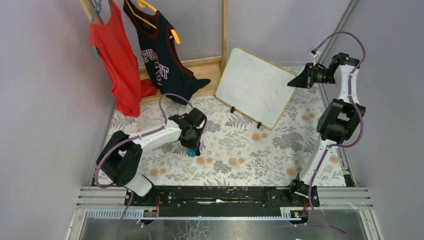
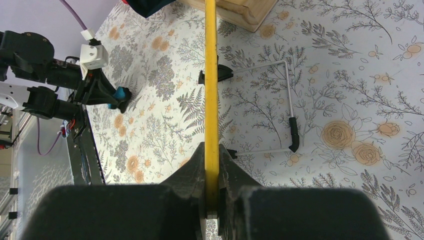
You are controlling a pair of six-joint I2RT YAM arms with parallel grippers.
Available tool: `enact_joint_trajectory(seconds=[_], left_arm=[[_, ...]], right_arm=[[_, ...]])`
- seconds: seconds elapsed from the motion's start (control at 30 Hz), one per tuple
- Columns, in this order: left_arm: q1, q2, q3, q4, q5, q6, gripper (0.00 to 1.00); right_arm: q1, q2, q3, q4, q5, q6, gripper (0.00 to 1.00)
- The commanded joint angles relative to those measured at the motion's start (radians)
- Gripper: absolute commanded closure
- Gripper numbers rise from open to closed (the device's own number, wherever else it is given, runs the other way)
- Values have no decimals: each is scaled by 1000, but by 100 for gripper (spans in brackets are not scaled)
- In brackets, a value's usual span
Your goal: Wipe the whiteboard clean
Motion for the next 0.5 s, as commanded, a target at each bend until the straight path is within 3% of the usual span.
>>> enact_joint_trajectory(seconds=[0.0, 0.47], left_arm=[[3, 54, 29, 29, 20, -4, 69], [2, 55, 61, 21, -2, -20, 58]], right_arm=[[23, 32, -22, -30, 135, -69, 100], [23, 37, -22, -25, 141, -66, 100]])
